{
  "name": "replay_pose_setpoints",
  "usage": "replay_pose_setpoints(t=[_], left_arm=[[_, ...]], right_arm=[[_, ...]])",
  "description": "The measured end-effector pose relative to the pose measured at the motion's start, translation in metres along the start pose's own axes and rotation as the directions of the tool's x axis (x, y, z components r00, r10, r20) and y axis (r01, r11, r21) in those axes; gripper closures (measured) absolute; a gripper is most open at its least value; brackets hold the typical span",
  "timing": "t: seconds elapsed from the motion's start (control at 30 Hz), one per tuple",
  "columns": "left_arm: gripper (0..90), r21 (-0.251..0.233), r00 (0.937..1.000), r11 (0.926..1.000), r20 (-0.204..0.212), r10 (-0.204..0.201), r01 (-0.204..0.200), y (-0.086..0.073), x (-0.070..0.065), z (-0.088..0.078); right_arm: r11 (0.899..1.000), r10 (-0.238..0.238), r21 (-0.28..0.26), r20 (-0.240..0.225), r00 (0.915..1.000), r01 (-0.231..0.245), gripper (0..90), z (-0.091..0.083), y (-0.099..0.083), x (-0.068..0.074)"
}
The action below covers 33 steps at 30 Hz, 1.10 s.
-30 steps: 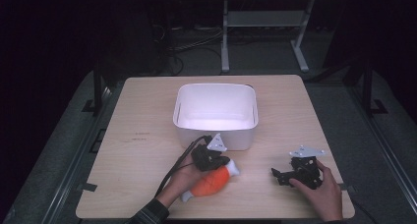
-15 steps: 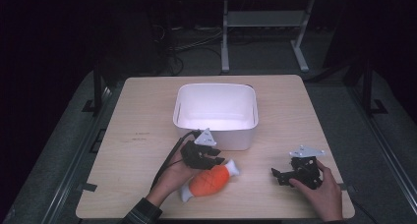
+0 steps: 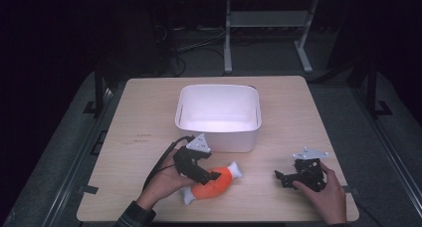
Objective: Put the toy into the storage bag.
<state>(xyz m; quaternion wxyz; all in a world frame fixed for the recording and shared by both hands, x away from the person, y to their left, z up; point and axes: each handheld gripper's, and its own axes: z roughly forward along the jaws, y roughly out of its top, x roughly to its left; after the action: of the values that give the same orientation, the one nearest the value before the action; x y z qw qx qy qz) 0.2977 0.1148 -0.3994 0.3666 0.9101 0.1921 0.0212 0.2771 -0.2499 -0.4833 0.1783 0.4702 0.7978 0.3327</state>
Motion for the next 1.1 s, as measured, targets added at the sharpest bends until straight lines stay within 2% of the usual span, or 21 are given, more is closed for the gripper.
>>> replay_pose_setpoints(t=[0.1, 0.27, 0.4, 0.43, 0.53, 0.63, 0.67, 0.8, 0.93, 1.1], left_arm=[[12.9, 0.011, 1.0, 0.9999, 0.007, 0.001, -0.001, -0.004, -0.004, -0.002], [12.8, 0.035, 0.9998, 0.9992, 0.014, 0.016, -0.017, -0.01, -0.01, -0.003], [12.8, 0.043, 0.9999, 0.999, 0.003, 0.012, -0.012, -0.014, -0.015, -0.001], [12.8, 0.053, 0.9997, 0.9984, 0.0, 0.022, -0.022, -0.015, -0.015, 0.0], [12.8, 0.051, 0.9998, 0.9985, -0.001, 0.018, -0.018, -0.018, -0.018, 0.002], [12.8, 0.053, 0.9993, 0.9979, 0.003, 0.037, -0.037, -0.02, -0.02, 0.004], [12.8, 0.048, 0.9995, 0.9983, 0.002, 0.033, -0.033, -0.021, -0.022, 0.007], [12.8, 0.052, 0.9994, 0.9981, -0.008, 0.034, -0.033, -0.023, -0.019, 0.012], [12.8, 0.073, 0.9985, 0.9959, -0.007, 0.055, -0.054, -0.025, -0.018, 0.018], [12.7, 0.073, 0.9989, 0.9962, 0.007, 0.047, -0.048, -0.029, -0.016, 0.025]], right_arm=[[1.0, 0.0, 0.0, 0.0, 1.0, 0.0, 0.0, 0.0, 0.0, 0.0], [1.0, 0.0, 0.0, 0.0, 1.0, 0.0, 0.0, 0.0, 0.0, 0.0], [1.0, 0.0, 0.0, 0.0, 1.0, 0.0, 0.0, 0.0, 0.0, 0.0], [1.0, 0.0, 0.0, 0.0, 1.0, 0.0, 0.0, 0.0, 0.0, 0.0], [1.0, 0.0, 0.0, 0.0, 1.0, 0.0, 0.0, 0.0, 0.0, 0.0], [1.0, 0.0, 0.0, 0.0, 1.0, 0.0, 0.0, 0.0, 0.0, 0.0], [1.0, 0.0, 0.0, 0.0, 1.0, 0.0, 0.0, 0.0, 0.0, 0.0], [1.0, 0.0, 0.0, 0.0, 1.0, 0.0, 0.0, 0.0, 0.0, 0.0], [1.0, 0.0, 0.0, 0.0, 1.0, 0.0, 0.0, 0.0, 0.0, 0.0], [1.0, 0.0, 0.0, 0.0, 1.0, 0.0, 0.0, 0.0, 0.0, 0.0]])
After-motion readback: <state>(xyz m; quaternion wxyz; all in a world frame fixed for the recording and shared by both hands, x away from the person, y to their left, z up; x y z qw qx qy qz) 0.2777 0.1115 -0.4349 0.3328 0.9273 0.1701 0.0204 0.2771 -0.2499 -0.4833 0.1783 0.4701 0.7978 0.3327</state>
